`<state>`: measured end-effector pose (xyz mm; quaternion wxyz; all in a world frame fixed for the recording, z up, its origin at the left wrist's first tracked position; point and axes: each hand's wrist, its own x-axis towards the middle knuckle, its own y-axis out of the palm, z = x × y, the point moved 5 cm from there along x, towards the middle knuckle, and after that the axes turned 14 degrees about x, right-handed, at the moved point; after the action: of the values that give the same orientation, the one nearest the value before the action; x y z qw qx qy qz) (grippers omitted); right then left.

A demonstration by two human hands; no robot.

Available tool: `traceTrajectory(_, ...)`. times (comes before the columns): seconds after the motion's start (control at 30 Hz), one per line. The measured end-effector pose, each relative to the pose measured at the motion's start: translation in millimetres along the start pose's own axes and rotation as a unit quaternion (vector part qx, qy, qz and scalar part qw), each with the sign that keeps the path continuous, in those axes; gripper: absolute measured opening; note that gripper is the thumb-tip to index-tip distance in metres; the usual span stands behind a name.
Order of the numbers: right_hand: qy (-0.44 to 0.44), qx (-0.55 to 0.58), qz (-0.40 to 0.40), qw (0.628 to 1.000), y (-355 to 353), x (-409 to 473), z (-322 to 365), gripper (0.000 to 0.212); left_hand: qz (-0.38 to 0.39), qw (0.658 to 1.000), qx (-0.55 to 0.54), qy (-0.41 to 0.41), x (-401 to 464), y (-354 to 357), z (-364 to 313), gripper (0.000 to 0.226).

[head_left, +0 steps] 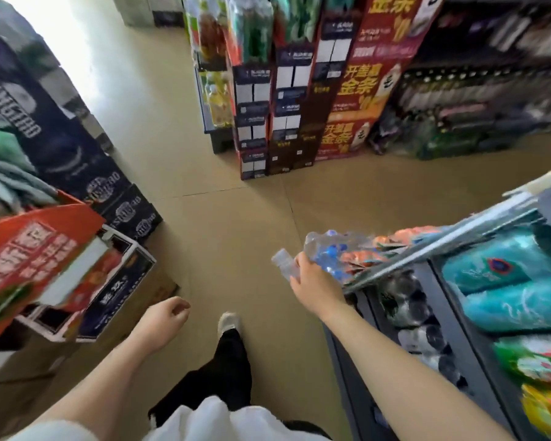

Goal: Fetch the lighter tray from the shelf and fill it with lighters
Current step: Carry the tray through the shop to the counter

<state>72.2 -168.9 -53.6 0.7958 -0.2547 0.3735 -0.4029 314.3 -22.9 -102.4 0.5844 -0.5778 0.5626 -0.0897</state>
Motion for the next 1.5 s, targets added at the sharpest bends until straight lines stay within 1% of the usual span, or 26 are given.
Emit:
traceTrajectory(0.17, 0.006, -0.032, 0.026, 0.999, -9, 95, 43, 0.015, -0.008, 1.000, -0.005, 0.018, 69, -70, 1, 0.020)
traceTrajectory(0.33, 0.027, -0.063, 0.031, 0.997, -33, 178, 59, 0.010, -0.074, 0.996, -0.045, 0.030, 136, -145, -19, 0.020)
traceTrajectory(0.43, 0.036, -0.086, 0.032, 0.995, -50, 233, 67, 0.013, -0.109, 0.989, -0.076, 0.060, 181, -187, -38, 0.020)
traceTrajectory(0.5, 0.021, -0.103, 0.037, 0.994, -61, 276, 78, 0.014, -0.124, 0.986, -0.085, 0.068, 216, -210, -47, 0.019)
traceTrajectory(0.6, -0.013, -0.132, 0.057, 0.990, -77, 346, 103, 0.010, -0.135, 0.985, -0.095, 0.051, 270, -238, -55, 0.020)
traceTrajectory(0.7, -0.040, -0.155, 0.080, 0.984, -95, 416, 132, 0.007, -0.142, 0.983, -0.115, 0.003, 320, -267, -54, 0.021)
traceTrajectory(0.83, -0.123, -0.216, 0.109, 0.962, -108, 501, 194, 0.012, -0.142, 0.981, -0.116, -0.056, 370, -303, -40, 0.024)
traceTrajectory(0.97, -0.197, -0.189, 0.122, 0.954, -107, 573, 275, 0.006, -0.139, 0.977, -0.101, -0.125, 414, -337, -4, 0.021)
traceTrajectory(1.07, -0.252, -0.178, 0.134, 0.942, -97, 622, 335, 0.013, -0.153, 0.966, -0.108, -0.178, 453, -365, 27, 0.020)
traceTrajectory(1.13, -0.278, -0.165, 0.144, 0.935, -88, 654, 374, 0.011, -0.159, 0.959, -0.112, -0.206, 483, -386, 45, 0.022)
traceTrajectory(1.23, -0.293, -0.154, 0.157, 0.930, -72, 703, 428, 0.014, -0.148, 0.955, -0.109, -0.231, 531, -417, 73, 0.024)
traceTrajectory(1.4, -0.275, -0.156, 0.173, 0.933, -52, 794, 510, 0.010, -0.142, 0.956, -0.124, -0.226, 607, -493, 114, 0.025)
traceTrajectory(1.5, -0.259, -0.153, 0.177, 0.937, -46, 849, 545, 0.011, -0.159, 0.955, -0.125, -0.218, 646, -545, 131, 0.024)
